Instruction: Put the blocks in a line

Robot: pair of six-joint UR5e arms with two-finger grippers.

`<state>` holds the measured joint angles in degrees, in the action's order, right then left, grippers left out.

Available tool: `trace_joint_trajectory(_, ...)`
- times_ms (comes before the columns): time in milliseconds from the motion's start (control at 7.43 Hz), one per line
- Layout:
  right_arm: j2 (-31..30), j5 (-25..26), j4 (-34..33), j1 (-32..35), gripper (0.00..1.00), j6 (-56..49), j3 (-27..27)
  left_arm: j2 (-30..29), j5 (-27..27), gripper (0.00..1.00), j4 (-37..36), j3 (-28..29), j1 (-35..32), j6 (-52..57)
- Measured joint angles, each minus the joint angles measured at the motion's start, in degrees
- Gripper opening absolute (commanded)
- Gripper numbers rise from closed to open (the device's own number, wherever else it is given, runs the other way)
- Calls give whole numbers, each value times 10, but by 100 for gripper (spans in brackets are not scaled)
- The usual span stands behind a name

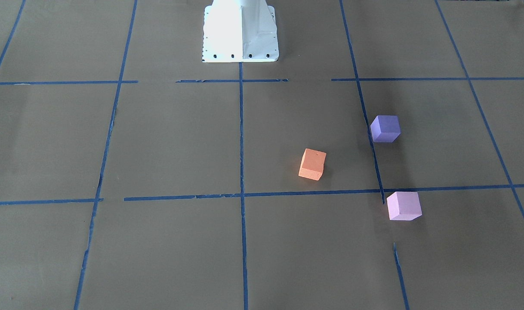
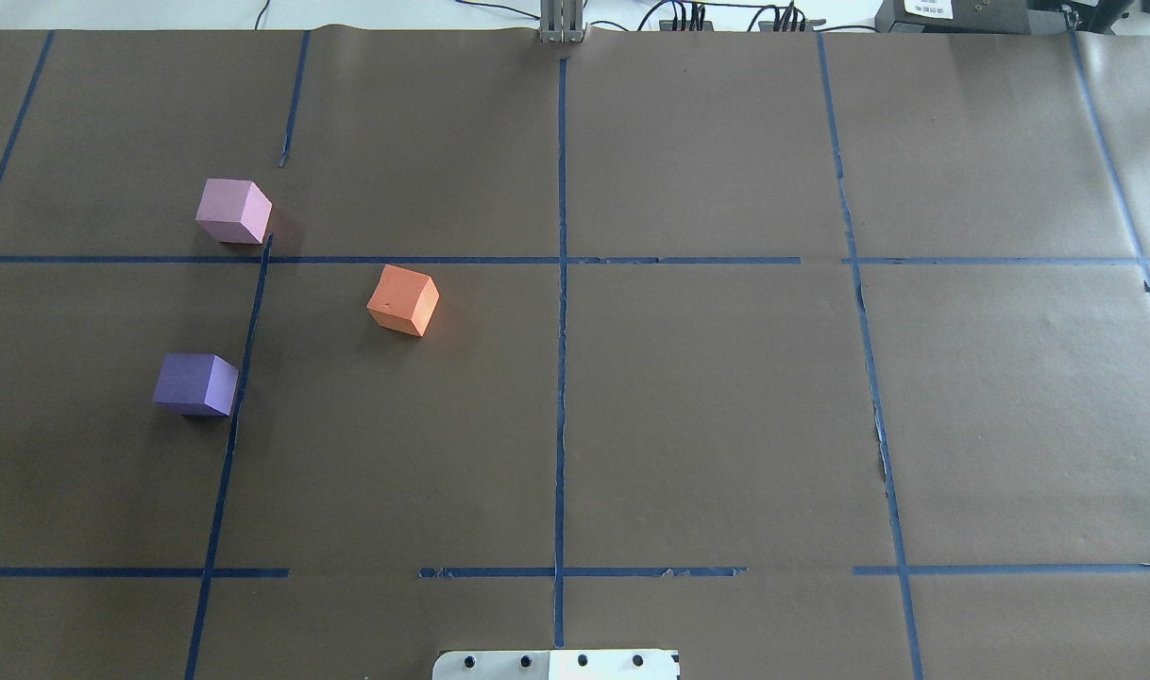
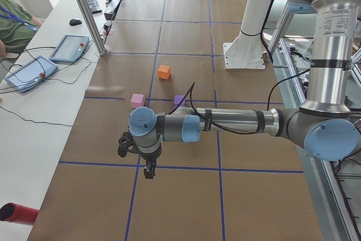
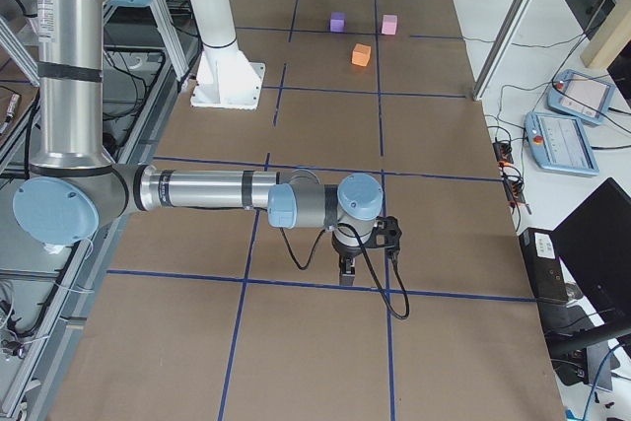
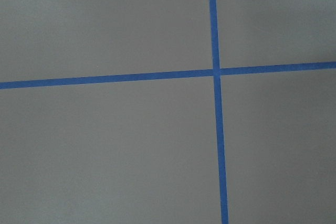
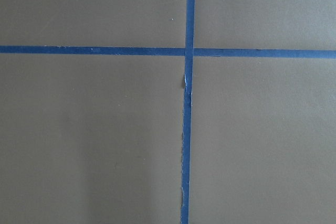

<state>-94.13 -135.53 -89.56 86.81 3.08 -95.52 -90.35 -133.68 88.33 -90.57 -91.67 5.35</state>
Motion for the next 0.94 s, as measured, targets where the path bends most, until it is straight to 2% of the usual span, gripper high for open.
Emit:
trace_joint_trajectory(269,0,0,0,0,100,0,0,-1,0,100,0,-4,0,-1)
trace_joint_trajectory(538,0,0,0,0,100,0,0,-26,0,100,-14,-25,2,-2)
trace_joint_trajectory(942,0,0,0,0,100,0,0,-131,0,100,-147,-111,29,-14)
